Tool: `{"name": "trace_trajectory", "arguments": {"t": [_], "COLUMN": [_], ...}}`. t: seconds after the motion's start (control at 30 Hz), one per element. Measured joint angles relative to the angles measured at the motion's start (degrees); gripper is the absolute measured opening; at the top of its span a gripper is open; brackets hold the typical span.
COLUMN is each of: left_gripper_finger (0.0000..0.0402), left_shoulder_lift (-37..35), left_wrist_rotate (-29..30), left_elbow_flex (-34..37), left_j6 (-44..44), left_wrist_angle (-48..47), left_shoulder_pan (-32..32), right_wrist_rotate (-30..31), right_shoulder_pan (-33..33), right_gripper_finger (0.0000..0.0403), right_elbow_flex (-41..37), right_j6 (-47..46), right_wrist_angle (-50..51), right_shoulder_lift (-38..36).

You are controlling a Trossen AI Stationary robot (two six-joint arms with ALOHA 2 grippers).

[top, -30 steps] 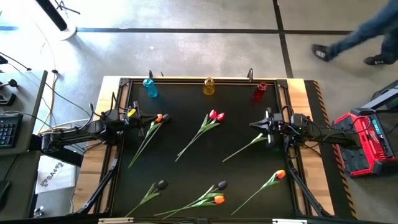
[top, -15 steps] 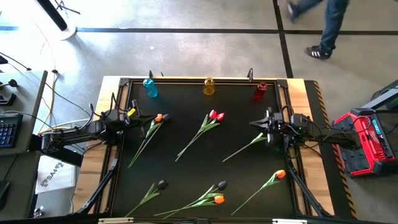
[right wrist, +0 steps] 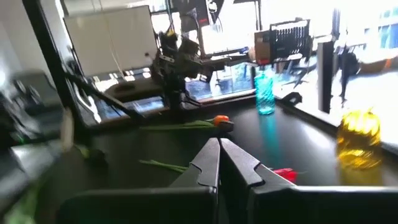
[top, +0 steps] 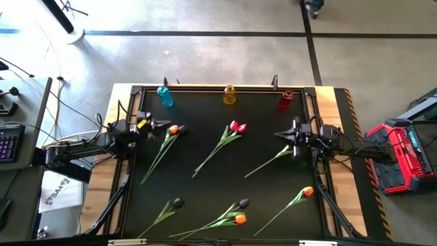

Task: Sort flowers into vase by color
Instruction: Put the top left orange flower into the blue vase

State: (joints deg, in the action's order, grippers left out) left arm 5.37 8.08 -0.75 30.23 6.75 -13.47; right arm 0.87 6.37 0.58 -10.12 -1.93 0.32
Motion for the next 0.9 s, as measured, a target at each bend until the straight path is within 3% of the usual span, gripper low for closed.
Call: {"name": "trace_trajectory", "arguments": {"t": [0.13, 0.43, 0.67, 0.9], "left_gripper_finger": [0.0000, 0.0005, 0.0042, 0.0051], "left_shoulder_lift": [0.00, 0.26, 3.28, 13.22], "left_wrist_rotate": [0.00, 4.09, -0.55, -2.46], "left_elbow_flex": [0.00, 0.00, -0.96, -8.95], "left_j6": [4.65, 9.99, 14.21, 10.28], "left_wrist_angle": [0.03, 1.39, 2.01, -1.36], "left_shoulder_pan": [0.00, 0.00, 0.09, 0.08], "right_wrist_rotate": [0.99, 19.28, 13.71, 13.59], "right_shoulder_pan": [-0.01, 0.04, -0.02, -0.02], "right_gripper_finger": [0.0000, 0.0000, 0.0003, 0.0034], "right_elbow_flex": [0.00, 0.00, 0.01, 3.15], "right_j6": [-11.39, -33.67, -41.29, -43.90], "right_wrist_angle": [-0.78, -7.13, -7.29, -7.74], "right_shoulder_lift": [0.00, 0.78, 4.85, 14.59]}}
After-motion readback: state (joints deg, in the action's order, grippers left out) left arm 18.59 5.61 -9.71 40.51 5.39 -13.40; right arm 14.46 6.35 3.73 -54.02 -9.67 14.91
